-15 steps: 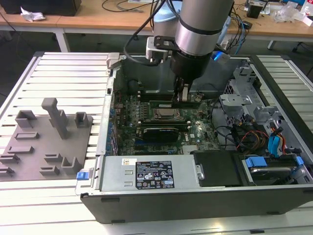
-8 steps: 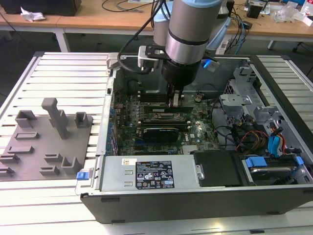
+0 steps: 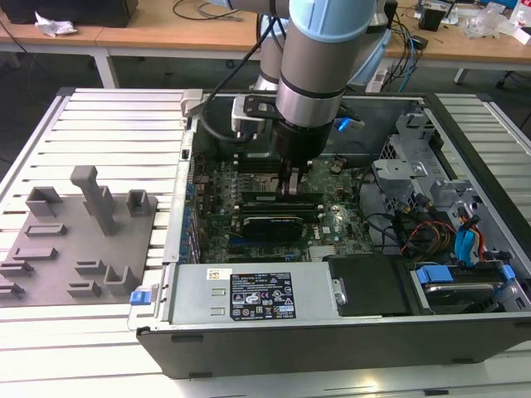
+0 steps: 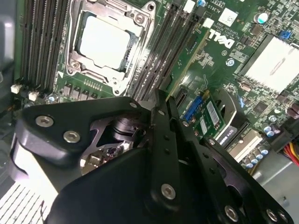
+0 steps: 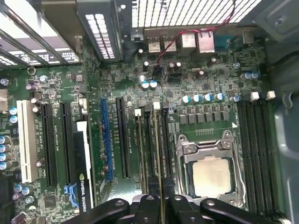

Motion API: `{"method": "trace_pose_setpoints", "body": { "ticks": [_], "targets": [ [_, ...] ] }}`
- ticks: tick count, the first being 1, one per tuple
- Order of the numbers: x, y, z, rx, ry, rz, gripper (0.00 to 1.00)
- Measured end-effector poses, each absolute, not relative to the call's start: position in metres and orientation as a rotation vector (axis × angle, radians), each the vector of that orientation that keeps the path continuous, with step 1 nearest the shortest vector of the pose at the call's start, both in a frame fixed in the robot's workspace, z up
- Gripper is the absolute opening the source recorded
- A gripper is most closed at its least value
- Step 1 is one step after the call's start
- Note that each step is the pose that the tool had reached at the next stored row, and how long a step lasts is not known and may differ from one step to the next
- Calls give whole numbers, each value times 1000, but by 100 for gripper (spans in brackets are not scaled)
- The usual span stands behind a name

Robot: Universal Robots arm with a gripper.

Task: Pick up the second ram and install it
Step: 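Insert the second ram into the second slot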

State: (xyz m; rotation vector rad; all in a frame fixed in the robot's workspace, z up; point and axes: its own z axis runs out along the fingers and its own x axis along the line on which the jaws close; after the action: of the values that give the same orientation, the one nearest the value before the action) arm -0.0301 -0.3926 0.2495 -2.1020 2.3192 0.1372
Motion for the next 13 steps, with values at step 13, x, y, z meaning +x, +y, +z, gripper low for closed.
{"method": "trace_pose_setpoints", "body": {
  "ticks": [13],
  "targets": [
    [-29, -382, 233, -2134, 2311, 113, 14]
  ]
}}
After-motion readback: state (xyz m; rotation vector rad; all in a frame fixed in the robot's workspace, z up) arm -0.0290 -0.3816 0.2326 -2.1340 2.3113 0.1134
